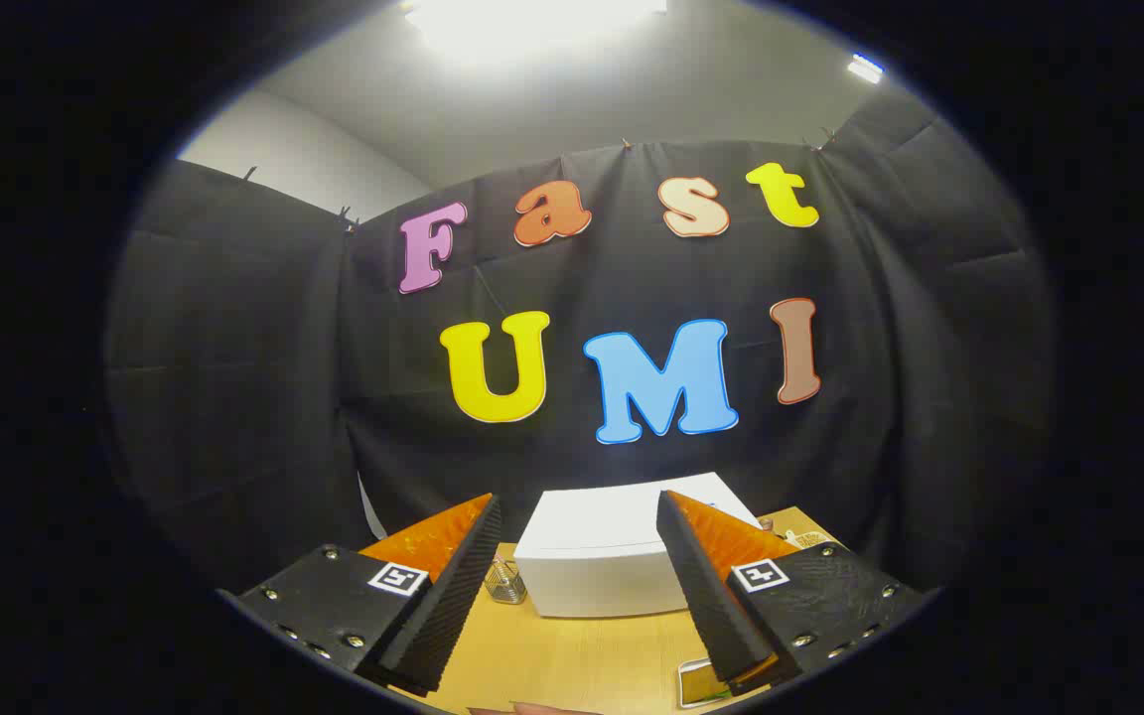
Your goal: Open the microwave, put the food inside, and close the microwave door.
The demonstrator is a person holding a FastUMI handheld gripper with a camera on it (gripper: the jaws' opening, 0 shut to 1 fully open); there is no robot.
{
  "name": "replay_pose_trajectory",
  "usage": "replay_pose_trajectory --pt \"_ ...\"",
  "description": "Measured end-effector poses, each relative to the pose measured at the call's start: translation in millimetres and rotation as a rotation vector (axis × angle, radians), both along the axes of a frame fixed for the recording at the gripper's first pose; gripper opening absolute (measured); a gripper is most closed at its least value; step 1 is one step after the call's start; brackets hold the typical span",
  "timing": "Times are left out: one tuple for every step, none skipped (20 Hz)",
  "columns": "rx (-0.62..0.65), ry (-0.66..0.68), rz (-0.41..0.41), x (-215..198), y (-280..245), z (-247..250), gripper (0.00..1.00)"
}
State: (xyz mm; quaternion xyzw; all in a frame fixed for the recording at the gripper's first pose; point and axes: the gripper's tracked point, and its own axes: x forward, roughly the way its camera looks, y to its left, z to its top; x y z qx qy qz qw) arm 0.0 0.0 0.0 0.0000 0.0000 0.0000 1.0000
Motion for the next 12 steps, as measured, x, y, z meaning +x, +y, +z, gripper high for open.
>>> replay_pose_trajectory --pt "0.002 -0.011 -0.006 1.0 -2.5 1.6 0.96" --pt "0.006 -0.029 -0.01 0.9 -4.1 3.4 0.96" --pt "0.007 -0.047 -0.015 0.7 -5.3 6.1 0.96" --pt "0.005 -0.064 -0.02 0.7 -6.4 6.8 0.96" --pt "0.0 -0.079 -0.025 0.0 -6.7 8.3 0.96" --pt "-0.005 -0.086 -0.024 0.0 -4.7 7.8 0.96" --pt "-0.01 -0.087 -0.019 -0.1 -3.1 6.9 0.95" --pt "-0.014 -0.087 -0.014 0.0 -2.1 6.4 0.96" --pt "-0.017 -0.089 -0.014 0.1 -1.7 6.8 0.96" --pt "-0.021 -0.09 -0.014 0.5 -1.6 6.5 0.96" --pt "-0.029 -0.087 -0.009 0.6 0.0 6.0 0.96" --pt "-0.039 -0.079 0.007 1.2 3.8 4.1 0.96"
